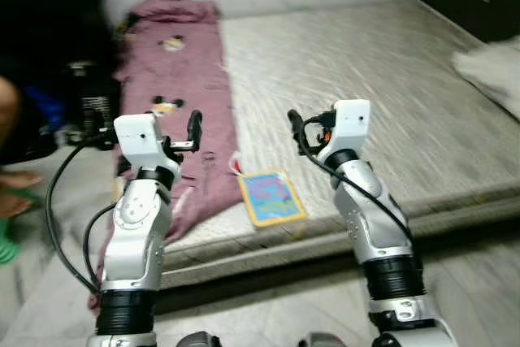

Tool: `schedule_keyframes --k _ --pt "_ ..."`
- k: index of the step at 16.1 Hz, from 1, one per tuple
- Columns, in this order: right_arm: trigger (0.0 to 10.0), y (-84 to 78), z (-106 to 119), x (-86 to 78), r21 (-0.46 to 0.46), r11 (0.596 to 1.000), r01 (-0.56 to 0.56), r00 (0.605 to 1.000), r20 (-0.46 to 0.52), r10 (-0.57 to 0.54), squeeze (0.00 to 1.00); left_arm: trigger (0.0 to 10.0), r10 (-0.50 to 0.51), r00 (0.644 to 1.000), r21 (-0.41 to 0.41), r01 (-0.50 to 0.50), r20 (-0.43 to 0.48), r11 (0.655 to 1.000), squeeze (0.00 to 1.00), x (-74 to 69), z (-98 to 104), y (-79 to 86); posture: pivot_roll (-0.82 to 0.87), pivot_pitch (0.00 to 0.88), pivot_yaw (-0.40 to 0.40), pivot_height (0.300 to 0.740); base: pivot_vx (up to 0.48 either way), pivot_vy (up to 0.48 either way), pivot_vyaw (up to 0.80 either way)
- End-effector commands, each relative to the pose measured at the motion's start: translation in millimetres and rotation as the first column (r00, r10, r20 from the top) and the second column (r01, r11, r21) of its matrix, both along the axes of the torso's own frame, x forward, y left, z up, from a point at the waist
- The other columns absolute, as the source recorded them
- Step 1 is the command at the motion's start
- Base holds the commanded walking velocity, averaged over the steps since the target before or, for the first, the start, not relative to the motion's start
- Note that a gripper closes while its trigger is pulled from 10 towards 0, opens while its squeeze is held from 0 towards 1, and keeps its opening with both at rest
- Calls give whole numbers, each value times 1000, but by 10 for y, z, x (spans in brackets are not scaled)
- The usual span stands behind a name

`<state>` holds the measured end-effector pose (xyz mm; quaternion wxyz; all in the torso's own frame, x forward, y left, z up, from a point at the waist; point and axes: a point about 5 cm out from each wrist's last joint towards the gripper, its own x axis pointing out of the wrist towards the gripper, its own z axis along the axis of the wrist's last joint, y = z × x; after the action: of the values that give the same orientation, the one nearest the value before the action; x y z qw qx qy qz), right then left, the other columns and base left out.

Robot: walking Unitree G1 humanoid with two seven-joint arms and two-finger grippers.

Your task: Clean up the room

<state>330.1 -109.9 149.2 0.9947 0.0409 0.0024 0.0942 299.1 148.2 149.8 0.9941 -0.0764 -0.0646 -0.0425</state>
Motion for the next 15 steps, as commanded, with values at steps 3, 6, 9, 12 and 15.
schedule_keyframes --k 3,6,9,12,15 --pt "10000 -9 18 8 0 1000 9 1000 6 -9 0 10000 -9 1000 5 9 15 1000 0 -1 31 5 -130 0 39 740 303 0 0" --pt "10000 -13 26 13 -1 1000 12 1000 10 -12 0 10000 -12 1000 6 12 18 1000 0 2 35 2 -129 0 38 740 335 0 0" --pt "10000 -20 25 16 1 1000 20 1000 9 -20 0 10000 -13 1000 6 13 17 1000 0 1 34 2 -129 0 38 740 342 0 0" --pt "10000 -21 30 13 4 1000 22 1000 11 -22 0 10000 -14 1000 6 13 16 1000 0 -1 33 1 -129 0 38 740 345 0 0" --pt "10000 -46 34 24 0 999 32 999 15 -32 0 10000 -24 999 5 24 30 1000 0 0 47 -12 -130 0 39 740 341 0 0"
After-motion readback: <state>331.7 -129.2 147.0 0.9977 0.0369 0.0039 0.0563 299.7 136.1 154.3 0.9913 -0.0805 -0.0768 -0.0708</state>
